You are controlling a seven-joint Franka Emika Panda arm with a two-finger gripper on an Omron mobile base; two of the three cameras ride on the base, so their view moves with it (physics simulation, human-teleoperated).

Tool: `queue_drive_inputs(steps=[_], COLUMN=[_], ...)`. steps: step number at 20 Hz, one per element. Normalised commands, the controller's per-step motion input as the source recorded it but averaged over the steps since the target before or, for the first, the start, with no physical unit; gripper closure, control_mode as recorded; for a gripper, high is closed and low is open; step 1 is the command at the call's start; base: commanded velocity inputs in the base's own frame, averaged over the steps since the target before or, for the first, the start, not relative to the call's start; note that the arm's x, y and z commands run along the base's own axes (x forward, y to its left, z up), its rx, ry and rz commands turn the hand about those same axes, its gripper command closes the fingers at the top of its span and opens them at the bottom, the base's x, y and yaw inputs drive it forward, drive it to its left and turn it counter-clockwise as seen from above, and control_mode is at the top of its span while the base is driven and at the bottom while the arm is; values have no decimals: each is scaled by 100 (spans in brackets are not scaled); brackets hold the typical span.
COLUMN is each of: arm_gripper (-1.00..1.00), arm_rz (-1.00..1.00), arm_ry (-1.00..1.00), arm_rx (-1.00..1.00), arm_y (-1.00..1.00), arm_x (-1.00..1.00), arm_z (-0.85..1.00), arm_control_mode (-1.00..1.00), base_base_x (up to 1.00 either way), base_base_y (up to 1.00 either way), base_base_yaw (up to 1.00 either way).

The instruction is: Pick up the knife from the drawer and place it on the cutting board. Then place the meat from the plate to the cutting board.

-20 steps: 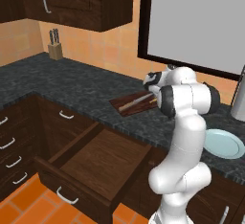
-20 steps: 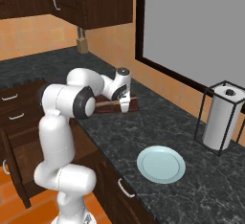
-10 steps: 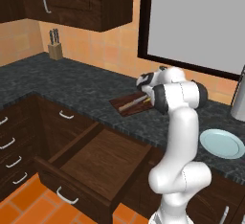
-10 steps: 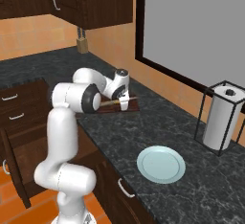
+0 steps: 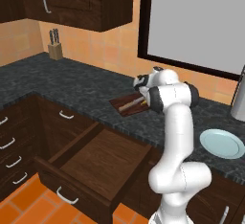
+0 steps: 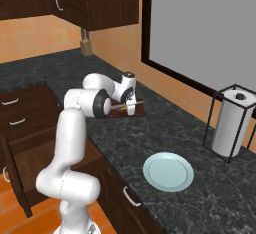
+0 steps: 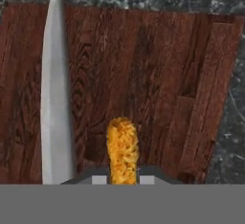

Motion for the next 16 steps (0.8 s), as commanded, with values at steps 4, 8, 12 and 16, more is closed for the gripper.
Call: queue_drive_inputs(steps=[4, 8, 12, 16], arm_gripper=[-100, -100, -100, -100], arm_rz=[6, 3, 0, 7], arm_ry=[13, 4, 0, 0], arm_rx=[0, 0, -4, -16], arm_y=[5, 0, 4, 35], arm_x=[57, 10, -53, -100], arm_z=[0, 13, 74, 36], arm_control_mode=[-100, -100, -100, -100], base_base_x=[0, 0, 0, 0], base_base_y=[0, 0, 0, 0], base_base_yaw=[0, 0, 0, 0])
